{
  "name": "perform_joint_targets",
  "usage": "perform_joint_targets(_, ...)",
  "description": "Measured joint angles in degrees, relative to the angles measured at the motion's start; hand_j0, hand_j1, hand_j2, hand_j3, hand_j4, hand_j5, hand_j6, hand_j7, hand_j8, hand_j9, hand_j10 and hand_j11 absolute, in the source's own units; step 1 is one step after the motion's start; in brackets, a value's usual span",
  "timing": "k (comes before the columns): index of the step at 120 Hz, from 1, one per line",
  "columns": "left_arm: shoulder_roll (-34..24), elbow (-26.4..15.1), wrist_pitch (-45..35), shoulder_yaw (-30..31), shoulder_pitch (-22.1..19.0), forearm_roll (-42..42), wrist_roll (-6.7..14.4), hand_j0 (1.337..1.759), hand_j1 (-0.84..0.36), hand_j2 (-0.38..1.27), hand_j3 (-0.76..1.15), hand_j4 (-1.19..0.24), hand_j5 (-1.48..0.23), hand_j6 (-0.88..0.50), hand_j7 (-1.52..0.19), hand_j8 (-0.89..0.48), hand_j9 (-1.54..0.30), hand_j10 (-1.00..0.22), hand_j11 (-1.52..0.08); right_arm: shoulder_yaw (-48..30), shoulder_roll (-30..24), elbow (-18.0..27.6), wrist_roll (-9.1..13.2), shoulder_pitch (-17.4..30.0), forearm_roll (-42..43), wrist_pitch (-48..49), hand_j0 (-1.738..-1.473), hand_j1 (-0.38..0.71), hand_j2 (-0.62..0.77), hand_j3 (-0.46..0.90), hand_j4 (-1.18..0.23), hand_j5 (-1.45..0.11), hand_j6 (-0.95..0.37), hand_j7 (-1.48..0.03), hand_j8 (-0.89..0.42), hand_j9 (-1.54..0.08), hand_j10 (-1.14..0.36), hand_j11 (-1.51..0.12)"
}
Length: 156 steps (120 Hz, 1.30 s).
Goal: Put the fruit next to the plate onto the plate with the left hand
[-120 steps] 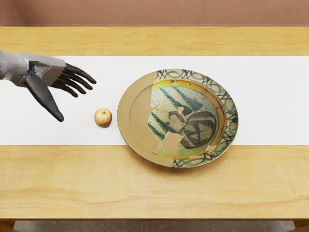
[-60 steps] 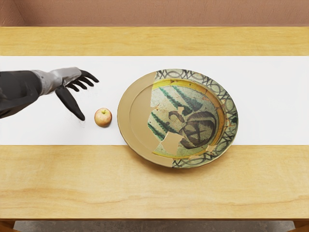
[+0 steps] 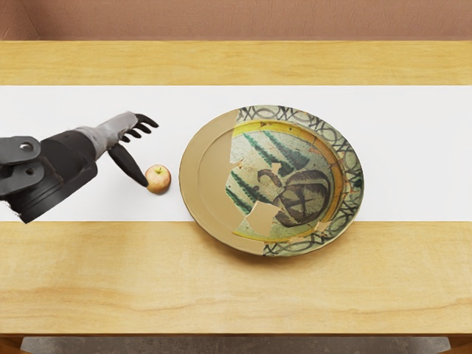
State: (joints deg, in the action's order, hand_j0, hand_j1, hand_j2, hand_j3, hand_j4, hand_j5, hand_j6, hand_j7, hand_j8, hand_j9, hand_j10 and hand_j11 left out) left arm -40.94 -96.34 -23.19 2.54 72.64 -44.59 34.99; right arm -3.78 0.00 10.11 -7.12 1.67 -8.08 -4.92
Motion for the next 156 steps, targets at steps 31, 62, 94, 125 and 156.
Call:
perform_joint_targets(31,1.5,0.1,-5.1,10.9,10.9,0.9,0.0,1.658,0.05,0.05,0.00,-0.25,-0.32,-0.25,-0.32,-0.25,-0.32,-0.25,-0.32,0.0,0.0,0.0,0.0,-0.1,0.0,0.0,-1.658,-0.31,-0.01,0.00,-0.04,-0.05,-0.04,-0.05,-0.04,-0.05,-0.03,-0.05)
perform_joint_targets(62,16.7,0.7,-11.2,35.6,23.0,15.1,0.0,1.658,0.05,0.05,0.00,-0.25,-0.33,-0.25,-0.33,-0.25,-0.33,-0.25,-0.33,0.0,0.0,0.0,0.0,-0.1,0.0,0.0,-1.658,-0.31,-0.01,0.00,-0.03,-0.05,-0.04,-0.05,-0.03,-0.05,-0.03,-0.05)
perform_joint_targets(94,17.0,1.8,-11.8,39.6,24.7,17.8,0.0,1.658,0.05,0.05,0.00,-0.25,-0.33,-0.25,-0.33,-0.25,-0.33,-0.25,-0.33,0.0,0.0,0.0,0.0,-0.2,0.0,0.0,-1.658,-0.31,-0.01,0.00,-0.04,-0.05,-0.04,-0.05,-0.04,-0.05,-0.03,-0.05)
perform_joint_targets(125,23.9,4.5,-11.8,39.0,26.1,23.8,0.0,1.658,0.05,0.05,0.00,-0.25,-0.32,-0.25,-0.32,-0.25,-0.32,-0.25,-0.32,0.0,0.0,0.0,0.0,-0.2,0.0,0.0,-1.658,-0.31,-0.01,0.00,-0.04,-0.05,-0.04,-0.05,-0.04,-0.05,-0.03,-0.05)
perform_joint_targets(156,25.9,7.2,-11.8,38.6,26.3,28.7,0.0,1.658,0.05,0.05,0.00,-0.25,-0.32,-0.25,-0.32,-0.25,-0.32,-0.25,-0.32,0.0,0.0,0.0,0.0,-0.2,0.0,0.0,-1.658,-0.31,-0.01,0.00,-0.04,-0.05,-0.04,-0.05,-0.04,-0.05,-0.03,-0.05)
